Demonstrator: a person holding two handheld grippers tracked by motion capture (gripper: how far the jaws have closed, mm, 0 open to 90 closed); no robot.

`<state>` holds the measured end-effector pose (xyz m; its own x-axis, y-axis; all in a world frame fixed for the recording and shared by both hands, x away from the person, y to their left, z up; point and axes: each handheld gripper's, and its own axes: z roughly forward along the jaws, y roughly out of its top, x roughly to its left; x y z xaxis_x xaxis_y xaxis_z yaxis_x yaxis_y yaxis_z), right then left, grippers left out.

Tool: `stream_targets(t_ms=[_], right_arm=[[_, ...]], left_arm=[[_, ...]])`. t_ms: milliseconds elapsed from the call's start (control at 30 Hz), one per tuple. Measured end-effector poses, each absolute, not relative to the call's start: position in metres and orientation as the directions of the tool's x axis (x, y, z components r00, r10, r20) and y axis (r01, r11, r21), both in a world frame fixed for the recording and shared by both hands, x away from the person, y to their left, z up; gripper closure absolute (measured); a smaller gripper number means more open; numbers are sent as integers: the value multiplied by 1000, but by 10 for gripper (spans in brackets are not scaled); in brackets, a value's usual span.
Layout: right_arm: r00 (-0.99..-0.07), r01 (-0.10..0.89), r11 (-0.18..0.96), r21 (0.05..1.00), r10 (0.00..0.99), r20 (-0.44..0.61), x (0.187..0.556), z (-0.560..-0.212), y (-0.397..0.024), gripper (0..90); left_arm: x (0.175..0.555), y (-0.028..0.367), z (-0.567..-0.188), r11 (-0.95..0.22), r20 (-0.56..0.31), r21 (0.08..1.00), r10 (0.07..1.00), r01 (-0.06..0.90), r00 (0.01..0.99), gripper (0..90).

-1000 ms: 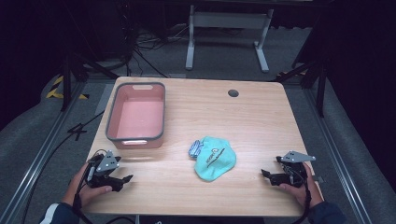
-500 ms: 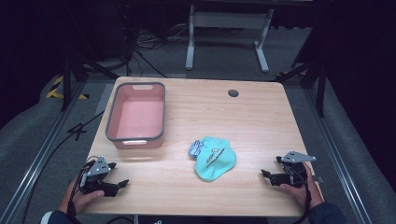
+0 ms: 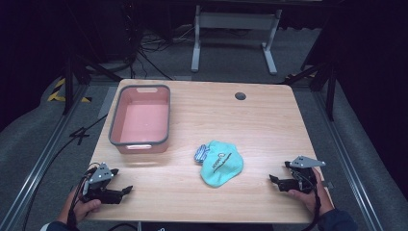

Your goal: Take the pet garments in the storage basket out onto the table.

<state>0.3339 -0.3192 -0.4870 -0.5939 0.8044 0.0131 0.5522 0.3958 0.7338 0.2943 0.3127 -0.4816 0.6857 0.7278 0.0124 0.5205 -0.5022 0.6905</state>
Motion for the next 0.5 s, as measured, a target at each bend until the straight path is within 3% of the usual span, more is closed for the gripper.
stream_targets(t_ms=[500], right_arm=[[-593,552,396,734,805,12,334,-487,-319,138]], left_arm=[[294,311,-482,-490,7,692,739,530,673,141]])
